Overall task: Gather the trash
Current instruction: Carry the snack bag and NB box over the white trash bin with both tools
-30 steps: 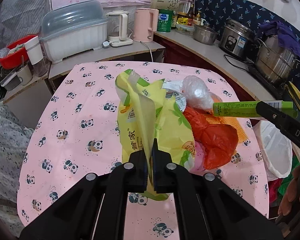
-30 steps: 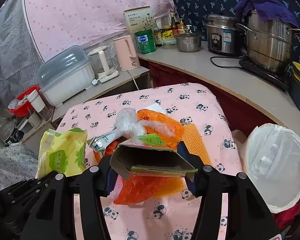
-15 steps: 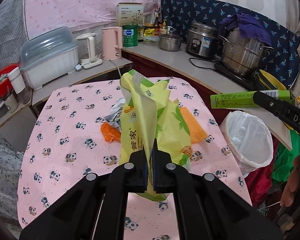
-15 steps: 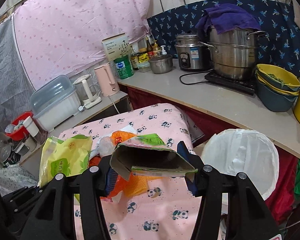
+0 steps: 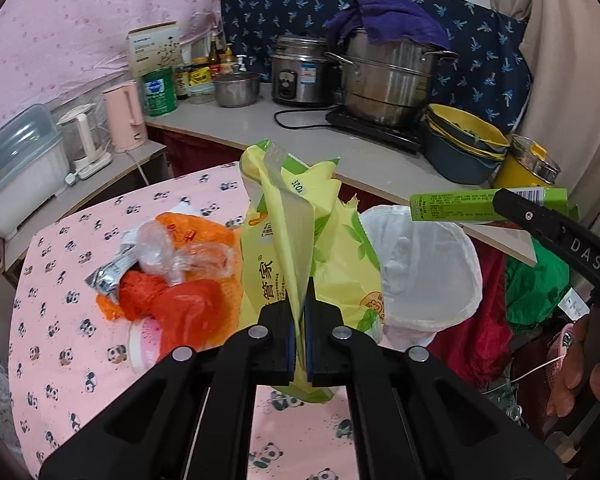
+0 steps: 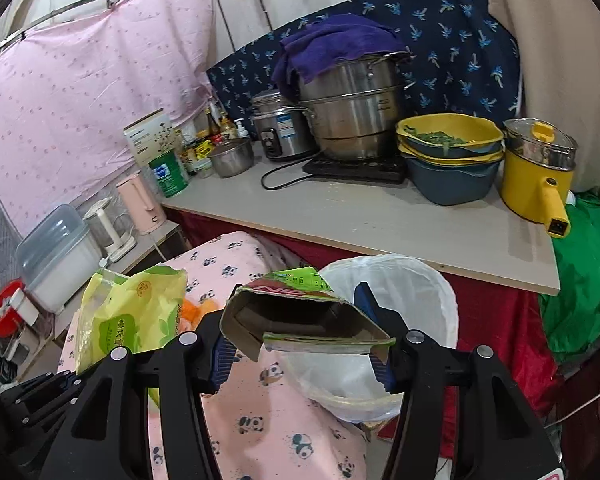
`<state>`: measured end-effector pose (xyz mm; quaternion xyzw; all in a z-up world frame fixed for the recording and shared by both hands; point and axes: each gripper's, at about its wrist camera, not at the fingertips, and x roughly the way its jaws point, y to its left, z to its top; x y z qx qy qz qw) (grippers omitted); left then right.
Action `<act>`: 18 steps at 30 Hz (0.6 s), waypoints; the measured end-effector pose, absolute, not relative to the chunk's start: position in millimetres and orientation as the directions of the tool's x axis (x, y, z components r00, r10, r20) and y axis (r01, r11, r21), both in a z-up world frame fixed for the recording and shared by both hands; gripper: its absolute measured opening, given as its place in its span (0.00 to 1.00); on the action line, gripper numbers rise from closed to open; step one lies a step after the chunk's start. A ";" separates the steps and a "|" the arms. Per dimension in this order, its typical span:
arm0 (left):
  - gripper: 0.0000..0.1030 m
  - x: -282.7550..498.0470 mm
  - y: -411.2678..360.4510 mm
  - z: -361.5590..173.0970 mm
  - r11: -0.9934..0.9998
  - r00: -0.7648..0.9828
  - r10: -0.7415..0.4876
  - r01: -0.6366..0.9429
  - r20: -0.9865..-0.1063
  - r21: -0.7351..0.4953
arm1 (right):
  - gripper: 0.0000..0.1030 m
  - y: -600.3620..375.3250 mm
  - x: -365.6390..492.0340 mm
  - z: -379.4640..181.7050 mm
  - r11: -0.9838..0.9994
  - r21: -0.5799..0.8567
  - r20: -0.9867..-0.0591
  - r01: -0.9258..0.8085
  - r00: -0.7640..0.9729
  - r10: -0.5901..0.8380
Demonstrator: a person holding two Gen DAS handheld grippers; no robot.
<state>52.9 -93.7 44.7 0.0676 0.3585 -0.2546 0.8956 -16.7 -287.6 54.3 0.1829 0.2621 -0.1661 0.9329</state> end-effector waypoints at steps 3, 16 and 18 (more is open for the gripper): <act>0.02 54.9 -119.5 42.5 0.831 0.584 -0.442 0.552 -0.681 -0.065 | 0.52 -308.0 -23.0 46.1 0.855 0.266 -0.560 0.445 0.794 -0.239; 0.03 82.8 -210.5 6.6 0.740 0.454 -0.514 0.664 -0.728 -0.108 | 0.52 -364.7 -23.1 3.6 0.793 0.285 -0.621 0.539 0.734 -0.276; 0.03 89.9 -220.1 -0.4 0.733 0.437 -0.512 0.671 -0.739 -0.111 | 0.52 -369.0 -19.0 -1.4 0.789 0.287 -0.627 0.544 0.729 -0.274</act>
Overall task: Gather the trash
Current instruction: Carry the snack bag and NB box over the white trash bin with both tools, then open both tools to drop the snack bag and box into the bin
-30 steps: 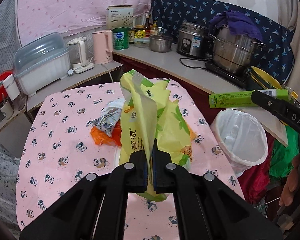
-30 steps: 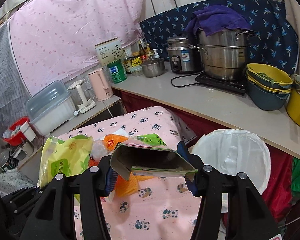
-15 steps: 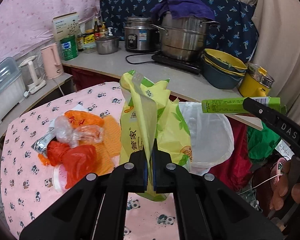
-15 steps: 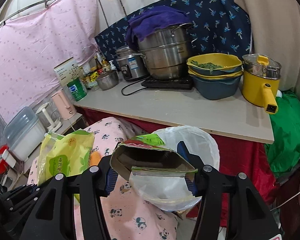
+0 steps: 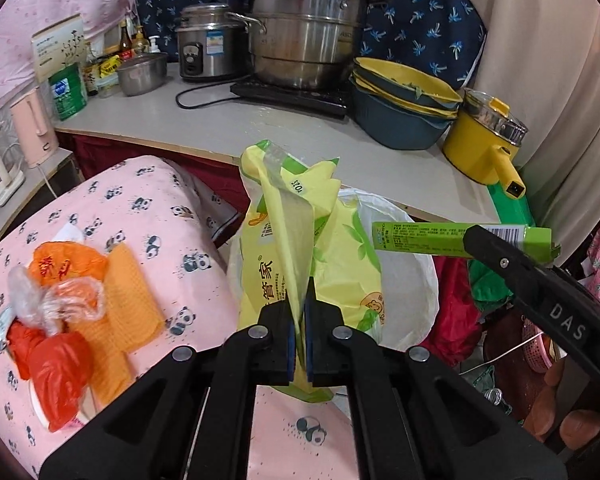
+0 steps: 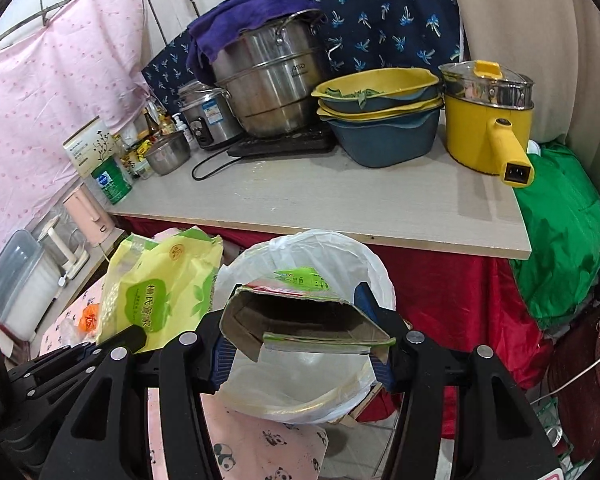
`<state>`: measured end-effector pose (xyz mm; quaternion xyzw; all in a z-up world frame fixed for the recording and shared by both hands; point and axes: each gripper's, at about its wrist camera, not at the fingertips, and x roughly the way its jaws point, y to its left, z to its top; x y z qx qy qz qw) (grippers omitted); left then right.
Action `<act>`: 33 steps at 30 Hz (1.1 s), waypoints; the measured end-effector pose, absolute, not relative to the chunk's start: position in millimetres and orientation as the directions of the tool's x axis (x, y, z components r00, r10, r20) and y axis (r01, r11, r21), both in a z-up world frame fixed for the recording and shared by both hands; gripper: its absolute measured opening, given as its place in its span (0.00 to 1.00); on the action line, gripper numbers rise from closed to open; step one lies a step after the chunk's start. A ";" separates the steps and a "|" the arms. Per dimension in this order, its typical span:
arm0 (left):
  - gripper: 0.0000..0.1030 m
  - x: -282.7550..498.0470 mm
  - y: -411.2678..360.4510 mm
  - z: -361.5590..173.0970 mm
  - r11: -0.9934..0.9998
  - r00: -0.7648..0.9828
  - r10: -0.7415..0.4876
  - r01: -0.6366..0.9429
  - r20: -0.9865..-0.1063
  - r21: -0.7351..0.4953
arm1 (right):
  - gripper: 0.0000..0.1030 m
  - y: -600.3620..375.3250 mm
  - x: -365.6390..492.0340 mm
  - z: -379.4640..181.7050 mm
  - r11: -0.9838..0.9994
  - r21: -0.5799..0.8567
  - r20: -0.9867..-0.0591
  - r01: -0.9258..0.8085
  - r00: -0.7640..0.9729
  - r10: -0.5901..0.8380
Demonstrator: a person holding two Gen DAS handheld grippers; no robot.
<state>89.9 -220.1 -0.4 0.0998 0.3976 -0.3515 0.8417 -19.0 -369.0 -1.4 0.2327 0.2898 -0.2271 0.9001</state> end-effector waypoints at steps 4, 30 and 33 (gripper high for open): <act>0.06 100.0 -228.7 -11.8 0.732 0.410 -0.508 0.670 -0.758 -0.128 | 0.52 -373.7 -9.8 -8.4 0.786 0.289 -0.641 0.547 0.720 -0.266; 0.57 107.7 -182.7 1.1 0.830 0.545 -0.430 0.552 -0.719 -0.078 | 0.61 -336.9 2.3 20.1 0.830 0.292 -0.590 0.476 0.773 -0.235; 0.57 108.5 -169.1 5.2 0.843 0.556 -0.423 0.532 -0.715 -0.085 | 0.61 -325.7 2.6 24.9 0.840 0.287 -0.583 0.460 0.780 -0.228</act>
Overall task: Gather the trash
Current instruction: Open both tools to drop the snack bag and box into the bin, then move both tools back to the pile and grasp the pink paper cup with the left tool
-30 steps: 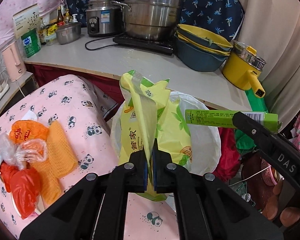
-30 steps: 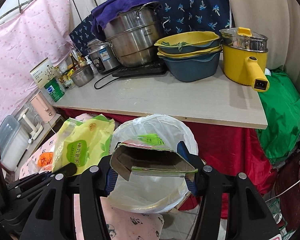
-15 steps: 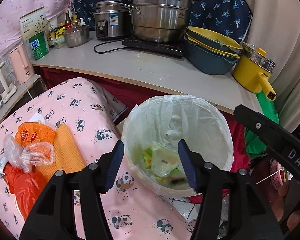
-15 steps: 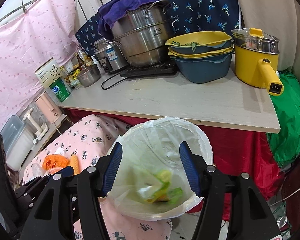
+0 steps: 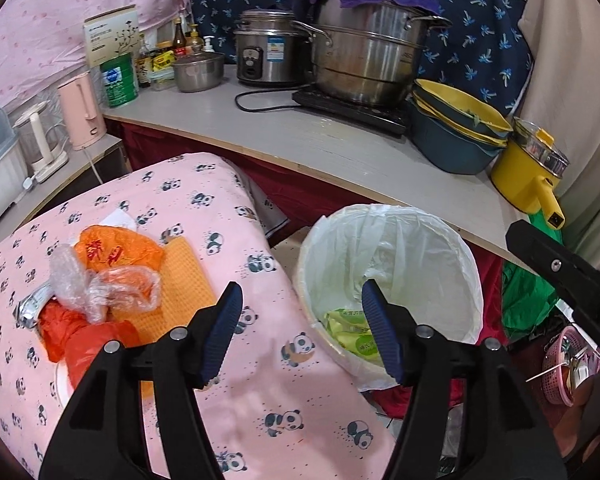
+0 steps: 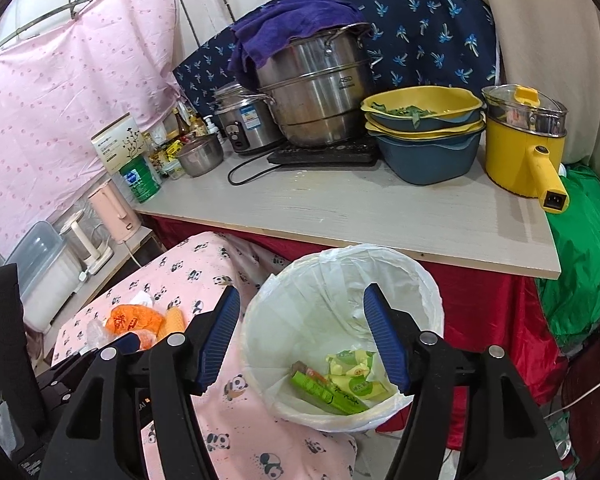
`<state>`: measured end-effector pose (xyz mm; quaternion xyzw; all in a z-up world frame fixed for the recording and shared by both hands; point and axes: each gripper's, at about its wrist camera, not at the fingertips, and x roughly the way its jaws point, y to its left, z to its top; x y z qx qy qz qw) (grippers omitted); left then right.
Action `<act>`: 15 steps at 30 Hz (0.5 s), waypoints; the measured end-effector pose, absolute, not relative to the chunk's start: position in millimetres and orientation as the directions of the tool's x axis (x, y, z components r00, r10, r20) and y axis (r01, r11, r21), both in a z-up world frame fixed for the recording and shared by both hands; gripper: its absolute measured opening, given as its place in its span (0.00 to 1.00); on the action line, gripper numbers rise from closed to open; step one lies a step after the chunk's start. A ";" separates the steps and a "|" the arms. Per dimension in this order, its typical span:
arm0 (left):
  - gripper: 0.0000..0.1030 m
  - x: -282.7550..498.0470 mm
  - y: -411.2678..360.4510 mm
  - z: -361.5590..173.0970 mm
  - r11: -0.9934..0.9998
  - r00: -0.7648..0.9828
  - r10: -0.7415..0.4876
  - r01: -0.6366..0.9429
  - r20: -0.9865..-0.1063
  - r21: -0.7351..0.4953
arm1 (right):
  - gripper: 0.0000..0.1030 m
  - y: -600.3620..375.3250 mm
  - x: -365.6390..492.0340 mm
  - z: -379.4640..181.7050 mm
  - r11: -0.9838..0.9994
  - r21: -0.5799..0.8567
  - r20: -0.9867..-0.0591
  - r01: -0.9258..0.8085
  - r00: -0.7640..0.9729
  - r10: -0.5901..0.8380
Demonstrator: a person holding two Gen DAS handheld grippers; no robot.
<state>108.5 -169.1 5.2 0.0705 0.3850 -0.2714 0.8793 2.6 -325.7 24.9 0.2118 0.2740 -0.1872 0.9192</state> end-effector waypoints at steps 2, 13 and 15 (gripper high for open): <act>0.57 109.1 -159.1 7.7 0.851 0.563 -0.418 0.518 -0.713 -0.090 | 0.61 -317.2 3.8 27.8 0.848 0.280 -0.580 0.449 0.783 -0.223; 0.58 114.2 -99.7 11.3 0.899 0.597 -0.369 0.424 -0.712 -0.109 | 0.61 -272.6 16.4 39.9 0.888 0.256 -0.573 0.382 0.800 -0.179; 0.58 115.1 -87.7 10.3 0.909 0.604 -0.354 0.401 -0.714 -0.111 | 0.61 -263.1 19.5 40.9 0.897 0.249 -0.575 0.365 0.801 -0.167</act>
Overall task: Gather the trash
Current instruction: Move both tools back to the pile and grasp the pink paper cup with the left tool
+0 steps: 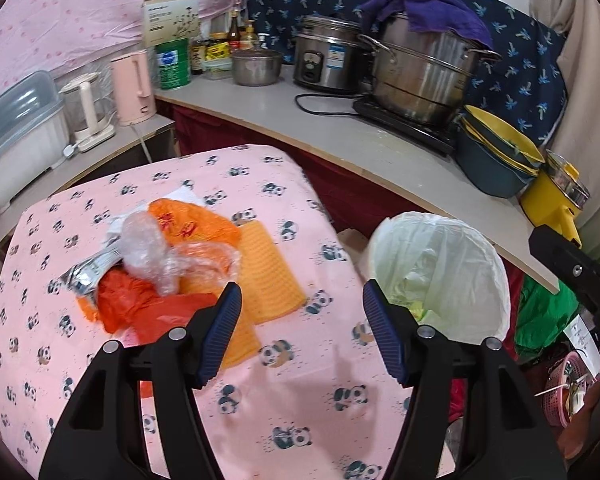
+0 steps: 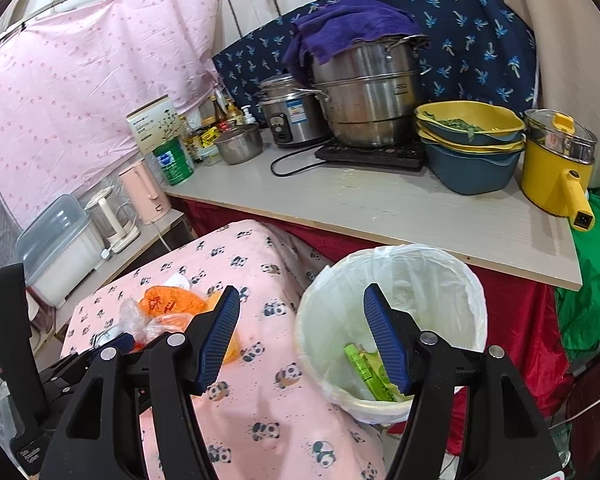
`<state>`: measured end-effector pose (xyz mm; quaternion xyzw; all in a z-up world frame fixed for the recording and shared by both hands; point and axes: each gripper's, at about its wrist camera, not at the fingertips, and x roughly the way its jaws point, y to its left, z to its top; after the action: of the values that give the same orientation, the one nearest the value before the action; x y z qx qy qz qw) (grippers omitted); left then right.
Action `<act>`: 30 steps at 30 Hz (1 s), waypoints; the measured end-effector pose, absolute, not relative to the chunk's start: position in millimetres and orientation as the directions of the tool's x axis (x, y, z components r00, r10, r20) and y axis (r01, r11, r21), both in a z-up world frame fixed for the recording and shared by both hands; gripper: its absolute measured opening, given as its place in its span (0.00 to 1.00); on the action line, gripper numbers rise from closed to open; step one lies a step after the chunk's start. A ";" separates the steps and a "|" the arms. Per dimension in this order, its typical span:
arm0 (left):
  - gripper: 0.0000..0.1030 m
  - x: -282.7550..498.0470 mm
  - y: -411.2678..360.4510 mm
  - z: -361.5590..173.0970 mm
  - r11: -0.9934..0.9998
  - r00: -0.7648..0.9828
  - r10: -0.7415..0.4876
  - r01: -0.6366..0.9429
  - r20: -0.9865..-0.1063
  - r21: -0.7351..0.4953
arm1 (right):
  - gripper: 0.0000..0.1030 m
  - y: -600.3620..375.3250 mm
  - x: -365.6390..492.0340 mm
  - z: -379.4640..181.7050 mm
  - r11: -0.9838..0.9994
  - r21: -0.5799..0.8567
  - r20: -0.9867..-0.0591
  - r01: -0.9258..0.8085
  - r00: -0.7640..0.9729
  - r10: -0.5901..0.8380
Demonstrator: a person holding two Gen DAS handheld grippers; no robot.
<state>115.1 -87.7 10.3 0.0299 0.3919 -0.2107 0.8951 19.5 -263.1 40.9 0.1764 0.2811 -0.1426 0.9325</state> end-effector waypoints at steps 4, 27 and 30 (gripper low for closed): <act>0.62 117.2 -63.5 7.4 0.929 0.618 -0.321 0.353 -0.717 -0.112 | 0.61 -243.5 27.0 41.4 0.914 0.237 -0.580 0.329 0.803 -0.139; 0.63 124.5 68.4 -30.3 0.987 0.621 -0.153 0.132 -0.769 -0.091 | 0.61 -133.0 69.9 6.0 0.966 0.221 -0.658 0.135 0.752 0.046; 0.64 124.3 81.6 -40.4 0.990 0.604 -0.139 0.114 -0.784 -0.087 | 0.61 -118.3 75.2 -2.8 0.970 0.217 -0.675 0.111 0.735 0.067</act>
<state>124.3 81.6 -40.4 -0.0141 0.4390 -0.0708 0.8956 75.2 -118.3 -2.8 0.1225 0.3638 -0.0121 0.9233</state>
